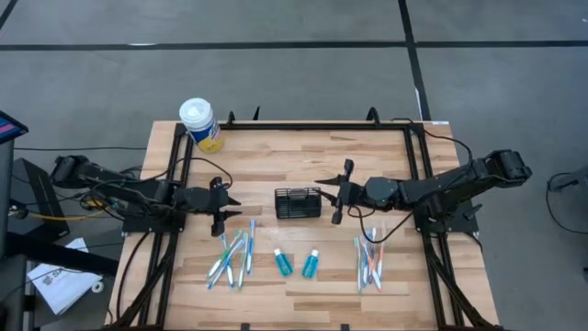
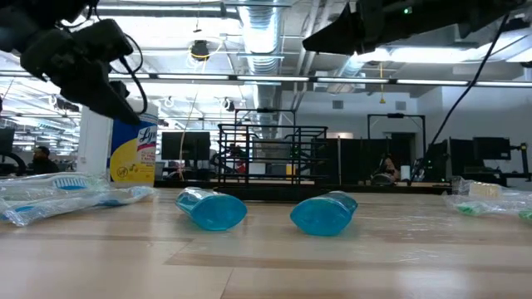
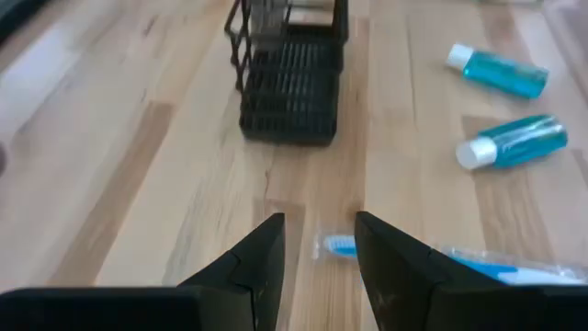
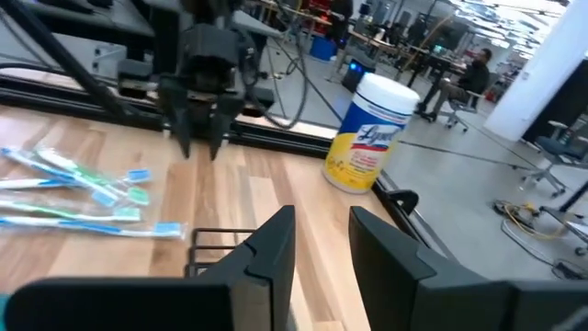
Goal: Pick & Place toothbrushing station
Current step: Put the green toothbrush into the of mesh
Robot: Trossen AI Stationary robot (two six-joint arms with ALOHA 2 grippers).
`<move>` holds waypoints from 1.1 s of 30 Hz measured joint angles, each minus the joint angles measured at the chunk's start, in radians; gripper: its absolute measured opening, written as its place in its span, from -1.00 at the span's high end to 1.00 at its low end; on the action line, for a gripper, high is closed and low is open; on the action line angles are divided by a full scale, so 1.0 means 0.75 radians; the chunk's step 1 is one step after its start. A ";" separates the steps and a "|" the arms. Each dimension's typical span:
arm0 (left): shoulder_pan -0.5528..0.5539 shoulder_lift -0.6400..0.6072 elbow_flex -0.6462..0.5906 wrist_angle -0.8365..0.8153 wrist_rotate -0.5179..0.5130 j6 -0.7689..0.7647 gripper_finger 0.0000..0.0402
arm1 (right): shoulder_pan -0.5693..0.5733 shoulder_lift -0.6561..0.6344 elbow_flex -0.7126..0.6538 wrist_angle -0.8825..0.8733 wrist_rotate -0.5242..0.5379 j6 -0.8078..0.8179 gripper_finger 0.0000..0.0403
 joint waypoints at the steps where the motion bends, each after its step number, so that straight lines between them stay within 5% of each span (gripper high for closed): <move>1: 0.000 0.009 0.000 -0.012 0.008 -0.021 0.36 | -0.001 0.000 0.000 -0.005 0.003 0.006 0.53; 33: -0.031 0.191 0.000 -0.074 0.487 -0.440 0.35 | 0.036 0.000 0.000 -0.002 0.002 -0.011 0.53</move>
